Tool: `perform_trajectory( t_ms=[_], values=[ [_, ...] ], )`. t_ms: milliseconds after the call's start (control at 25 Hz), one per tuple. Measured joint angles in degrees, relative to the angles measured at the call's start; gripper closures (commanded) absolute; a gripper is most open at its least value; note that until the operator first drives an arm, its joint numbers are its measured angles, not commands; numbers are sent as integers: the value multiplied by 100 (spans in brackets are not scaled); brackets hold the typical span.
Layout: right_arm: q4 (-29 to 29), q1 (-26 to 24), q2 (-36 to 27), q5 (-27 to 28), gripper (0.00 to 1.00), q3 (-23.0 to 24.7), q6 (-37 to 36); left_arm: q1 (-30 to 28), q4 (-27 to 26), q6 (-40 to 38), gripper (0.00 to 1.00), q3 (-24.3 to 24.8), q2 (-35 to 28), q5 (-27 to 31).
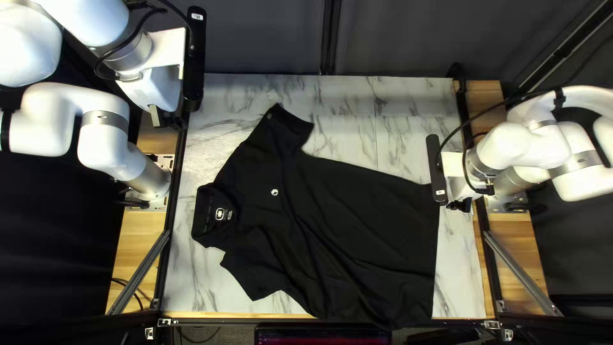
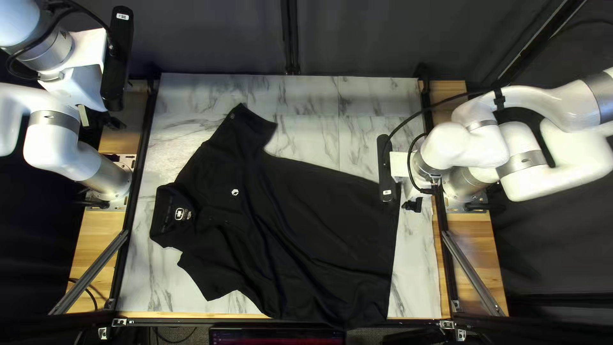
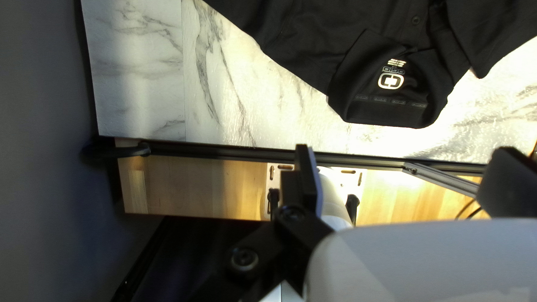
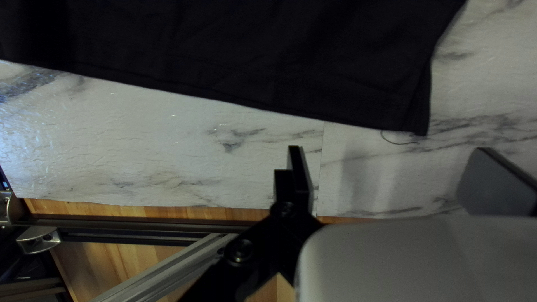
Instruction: Fold t-shirt
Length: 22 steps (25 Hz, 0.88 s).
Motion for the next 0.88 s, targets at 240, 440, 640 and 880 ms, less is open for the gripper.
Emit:
perform_trajectory(
  t_ms=[240, 440, 640, 880],
  values=[
    [735, -372, 1354, -1421, 0, 130, -391, 0, 0, 0, 0, 0, 0, 0],
    [998, 160, 1764, -2159, 0, 298, 89, 0, 0, 0, 0, 0, 0, 0],
    [985, 337, 1694, -2347, 0, 390, 274, 0, 0, 0, 0, 0, 0, 0],
    [948, 357, 1623, -2357, 0, 508, 323, 0, 0, 0, 0, 0, 0, 0]
  ],
)
